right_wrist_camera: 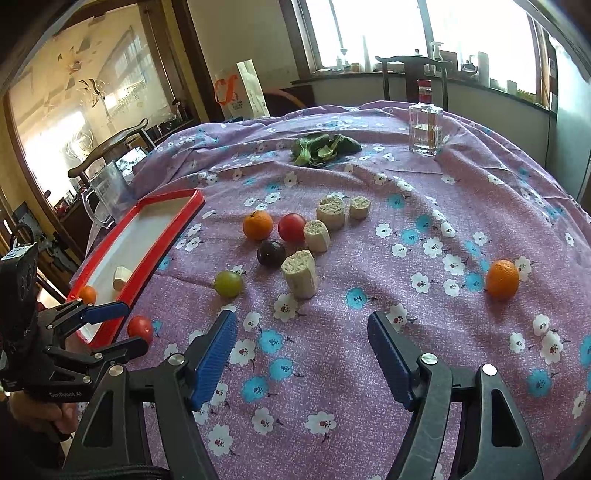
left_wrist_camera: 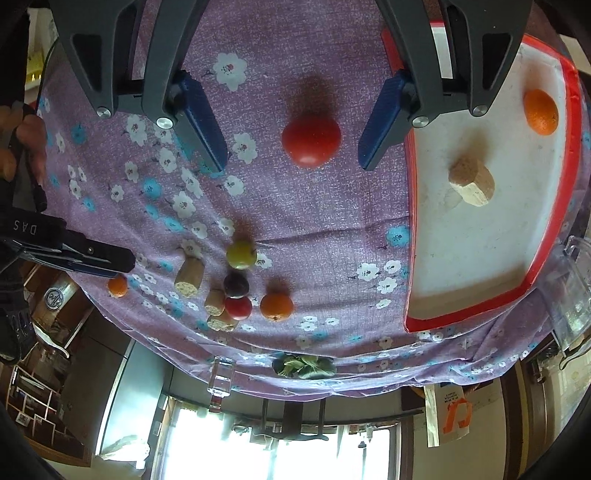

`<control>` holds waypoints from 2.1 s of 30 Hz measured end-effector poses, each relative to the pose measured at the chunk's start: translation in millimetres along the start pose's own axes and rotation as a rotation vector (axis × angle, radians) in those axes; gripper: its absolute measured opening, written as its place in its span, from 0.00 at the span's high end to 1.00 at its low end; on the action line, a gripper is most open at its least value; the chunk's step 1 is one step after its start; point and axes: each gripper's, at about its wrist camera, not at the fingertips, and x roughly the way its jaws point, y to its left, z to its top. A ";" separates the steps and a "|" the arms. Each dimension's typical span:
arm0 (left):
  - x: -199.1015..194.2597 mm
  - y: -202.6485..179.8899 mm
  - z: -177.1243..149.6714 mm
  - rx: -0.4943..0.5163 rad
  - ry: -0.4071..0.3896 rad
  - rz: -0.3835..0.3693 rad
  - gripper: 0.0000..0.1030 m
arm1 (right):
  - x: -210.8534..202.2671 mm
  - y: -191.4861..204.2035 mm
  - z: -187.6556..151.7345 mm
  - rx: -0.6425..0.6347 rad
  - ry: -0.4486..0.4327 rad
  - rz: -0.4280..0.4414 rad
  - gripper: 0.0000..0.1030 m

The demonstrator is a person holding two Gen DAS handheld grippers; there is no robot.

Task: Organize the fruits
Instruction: 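Close left tool on the red tomato while right tool grasps the bread piece, then carry tomato and bread piece into the tray and open both tools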

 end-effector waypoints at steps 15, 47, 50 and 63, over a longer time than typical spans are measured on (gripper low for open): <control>25.2 5.6 -1.2 0.001 0.038 -0.004 0.60 | 72.6 -4.4 24.5 0.036 0.064 -0.028 0.52; -50.5 26.9 -23.2 -0.102 -0.094 0.002 0.67 | 2.3 51.1 13.5 0.000 -0.029 0.060 0.72; -54.7 29.9 -24.5 -0.108 -0.101 0.009 0.67 | 0.2 59.1 13.3 -0.009 -0.029 0.071 0.73; -74.3 53.3 -32.4 -0.156 -0.135 0.038 0.67 | 3.5 93.1 13.2 -0.065 -0.014 0.108 0.73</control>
